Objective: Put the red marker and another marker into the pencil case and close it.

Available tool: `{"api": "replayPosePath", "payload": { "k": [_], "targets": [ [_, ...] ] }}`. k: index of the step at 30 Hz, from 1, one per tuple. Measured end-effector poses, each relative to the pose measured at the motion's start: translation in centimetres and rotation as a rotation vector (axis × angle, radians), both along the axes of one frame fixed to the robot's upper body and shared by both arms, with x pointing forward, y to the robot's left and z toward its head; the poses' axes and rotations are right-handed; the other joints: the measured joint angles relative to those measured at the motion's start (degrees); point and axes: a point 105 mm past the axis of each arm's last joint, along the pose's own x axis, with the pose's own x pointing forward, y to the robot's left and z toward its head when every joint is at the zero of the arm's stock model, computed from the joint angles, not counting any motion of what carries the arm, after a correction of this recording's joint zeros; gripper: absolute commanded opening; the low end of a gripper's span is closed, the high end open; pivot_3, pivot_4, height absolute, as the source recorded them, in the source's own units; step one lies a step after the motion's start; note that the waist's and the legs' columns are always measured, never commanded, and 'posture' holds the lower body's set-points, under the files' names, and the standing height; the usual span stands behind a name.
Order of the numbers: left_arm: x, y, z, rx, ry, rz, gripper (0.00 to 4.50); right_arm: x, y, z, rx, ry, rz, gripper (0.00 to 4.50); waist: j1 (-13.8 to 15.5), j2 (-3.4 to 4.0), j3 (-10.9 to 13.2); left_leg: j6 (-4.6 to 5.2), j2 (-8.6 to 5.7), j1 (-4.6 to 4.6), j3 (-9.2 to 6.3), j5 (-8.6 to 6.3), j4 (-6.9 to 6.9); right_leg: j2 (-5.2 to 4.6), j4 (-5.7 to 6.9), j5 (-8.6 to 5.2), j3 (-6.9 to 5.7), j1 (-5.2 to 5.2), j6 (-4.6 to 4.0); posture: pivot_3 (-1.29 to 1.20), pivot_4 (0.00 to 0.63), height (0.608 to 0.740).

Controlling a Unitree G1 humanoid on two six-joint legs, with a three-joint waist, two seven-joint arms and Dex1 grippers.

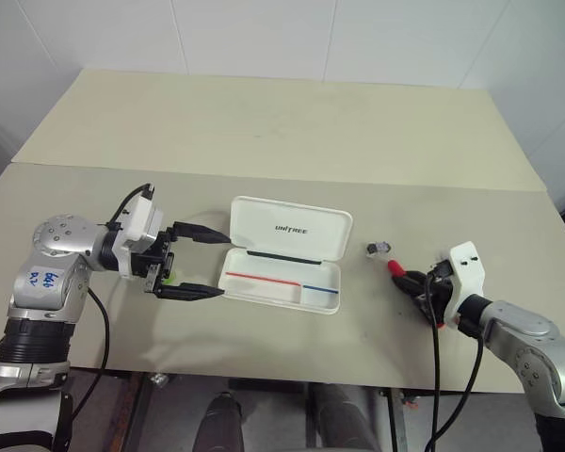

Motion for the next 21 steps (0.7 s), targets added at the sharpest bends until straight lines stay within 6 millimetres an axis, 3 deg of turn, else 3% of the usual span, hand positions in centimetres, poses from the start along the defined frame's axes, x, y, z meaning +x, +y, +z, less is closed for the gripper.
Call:
{"api": "replayPosePath", "payload": {
  "k": [3, 5, 7, 9, 15, 18, 21],
  "targets": [
    [0.3, 0.2, -0.1, -0.012, 0.007, 0.005, 4.50, 0.8, 0.5, 2.9, -0.014, -0.081, 0.064, 0.63, -0.3, 0.13, 0.1, 0.00, 0.00, 0.00, 0.08, 0.00, 0.04, 0.00, 0.00, 0.05, 0.05, -0.02, 0.04, 0.00, 0.150, 0.740],
    [0.4, 0.4, -0.1, -0.030, 0.011, 0.006, 4.50, 1.2, 1.0, 6.1, -0.059, -0.176, 0.121, 0.63, -0.4, 0.16, 0.1, 0.00, 0.03, 0.03, 0.08, 0.00, 0.03, 0.00, 0.02, 0.06, 0.04, -0.05, 0.02, 0.00, 0.150, 0.740],
    [0.6, 0.7, -0.4, -0.045, 0.016, 0.012, 4.50, 1.2, 2.3, 8.9, -0.081, -0.263, 0.194, 0.63, -0.4, 0.15, 0.1, 0.01, 0.05, 0.06, 0.08, 0.00, -0.02, 0.01, 0.02, 0.04, 0.01, -0.05, -0.01, 0.00, 0.150, 0.740],
    [0.8, 1.0, -0.6, -0.051, 0.015, 0.023, 4.50, 1.1, 3.9, 10.2, -0.085, -0.296, 0.266, 0.63, -0.4, 0.15, 0.1, 0.02, 0.05, 0.02, 0.09, -0.01, -0.02, 0.01, 0.00, 0.03, 0.01, -0.06, -0.01, 0.00, 0.150, 0.740],
    [1.2, 1.7, -0.9, -0.058, -0.013, 0.052, 4.50, -0.2, 9.8, 9.9, -0.132, -0.241, 0.553, 0.63, -0.1, 0.16, 0.1, 0.02, 0.06, -0.14, 0.08, -0.07, -0.05, 0.00, -0.01, 0.06, 0.00, -0.21, 0.06, 0.00, 0.150, 0.740],
    [1.2, 1.9, -0.8, -0.063, -0.023, 0.063, 4.50, -1.0, 13.8, 10.2, -0.133, -0.263, 0.704, 0.63, -0.2, 0.16, 0.1, 0.01, 0.08, -0.15, 0.09, -0.09, -0.08, 0.00, 0.07, 0.13, -0.02, -0.27, 0.18, 0.00, 0.150, 0.740],
    [1.0, 2.3, -1.0, -0.065, -0.023, 0.086, 4.50, -1.0, 16.3, 9.3, -0.163, -0.257, 0.775, 0.63, -0.2, 0.15, 0.1, 0.02, 0.08, -0.16, 0.09, -0.12, -0.08, 0.00, 0.17, 0.12, -0.03, -0.35, 0.18, 0.00, 0.150, 0.740]
  ]
}}
